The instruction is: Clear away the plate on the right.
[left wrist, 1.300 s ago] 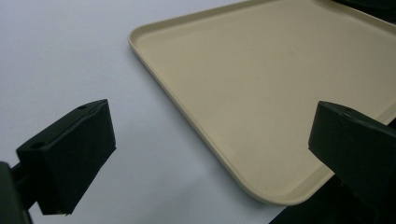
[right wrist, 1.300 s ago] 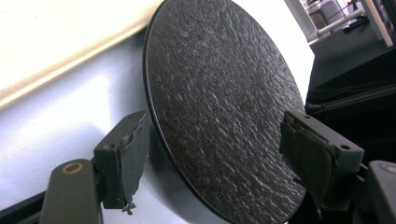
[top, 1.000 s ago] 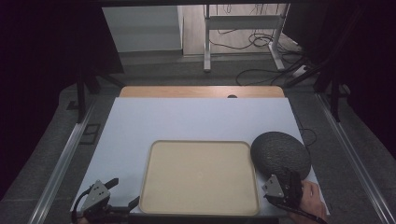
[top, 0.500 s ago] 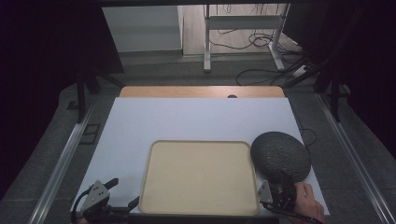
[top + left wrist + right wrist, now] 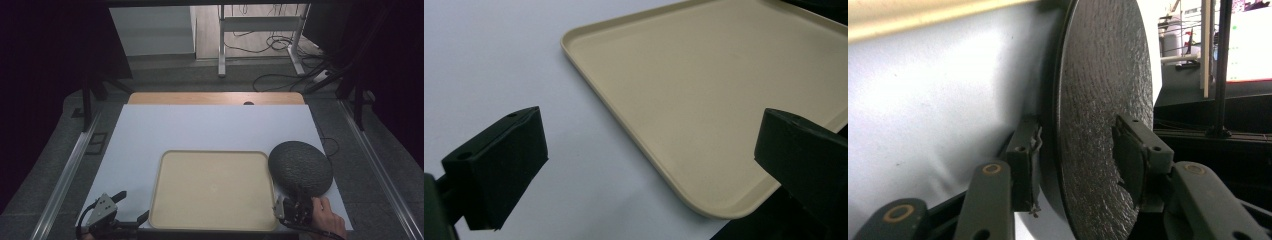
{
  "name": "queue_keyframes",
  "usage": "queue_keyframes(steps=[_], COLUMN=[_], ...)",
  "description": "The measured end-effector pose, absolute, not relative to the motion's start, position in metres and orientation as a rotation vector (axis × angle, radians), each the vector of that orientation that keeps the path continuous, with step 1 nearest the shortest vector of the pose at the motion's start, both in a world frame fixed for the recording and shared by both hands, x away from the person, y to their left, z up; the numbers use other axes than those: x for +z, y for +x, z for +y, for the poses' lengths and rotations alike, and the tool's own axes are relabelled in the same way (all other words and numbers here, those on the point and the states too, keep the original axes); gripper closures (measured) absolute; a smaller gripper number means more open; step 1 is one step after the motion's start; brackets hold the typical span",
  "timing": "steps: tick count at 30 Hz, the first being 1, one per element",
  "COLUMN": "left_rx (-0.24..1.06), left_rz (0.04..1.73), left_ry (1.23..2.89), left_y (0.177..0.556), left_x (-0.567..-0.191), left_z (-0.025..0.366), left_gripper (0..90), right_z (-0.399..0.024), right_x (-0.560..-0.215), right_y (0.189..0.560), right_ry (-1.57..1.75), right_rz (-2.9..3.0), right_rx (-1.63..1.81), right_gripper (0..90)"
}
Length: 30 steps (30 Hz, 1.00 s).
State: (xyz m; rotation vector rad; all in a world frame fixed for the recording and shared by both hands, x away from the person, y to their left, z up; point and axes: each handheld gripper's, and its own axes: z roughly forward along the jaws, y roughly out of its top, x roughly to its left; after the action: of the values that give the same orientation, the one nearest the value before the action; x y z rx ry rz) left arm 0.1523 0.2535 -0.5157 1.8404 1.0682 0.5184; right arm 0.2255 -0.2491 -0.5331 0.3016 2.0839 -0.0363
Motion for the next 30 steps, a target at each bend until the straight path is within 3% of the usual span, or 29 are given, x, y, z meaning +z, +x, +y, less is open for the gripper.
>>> queue_keyframes(steps=[15,20,30], left_rx=[0.518,0.516,0.516], left_rz=[1.068,1.068,1.066], left_ry=[1.841,1.838,1.839], left_y=[0.152,0.152,0.152], left_x=[-0.516,-0.516,-0.516], left_z=[0.253,0.254,0.254], left_gripper=[0.2,0.2,0.3], right_z=[-0.25,-0.25,-0.25], right_x=[-0.545,-0.55,-0.546], right_y=[0.234,0.235,0.233], right_ry=[0.226,0.199,0.184], right_rz=[2.055,2.059,1.998], right_rx=[-0.121,-0.15,-0.168], right_gripper=[71.1,79.4,85.0])
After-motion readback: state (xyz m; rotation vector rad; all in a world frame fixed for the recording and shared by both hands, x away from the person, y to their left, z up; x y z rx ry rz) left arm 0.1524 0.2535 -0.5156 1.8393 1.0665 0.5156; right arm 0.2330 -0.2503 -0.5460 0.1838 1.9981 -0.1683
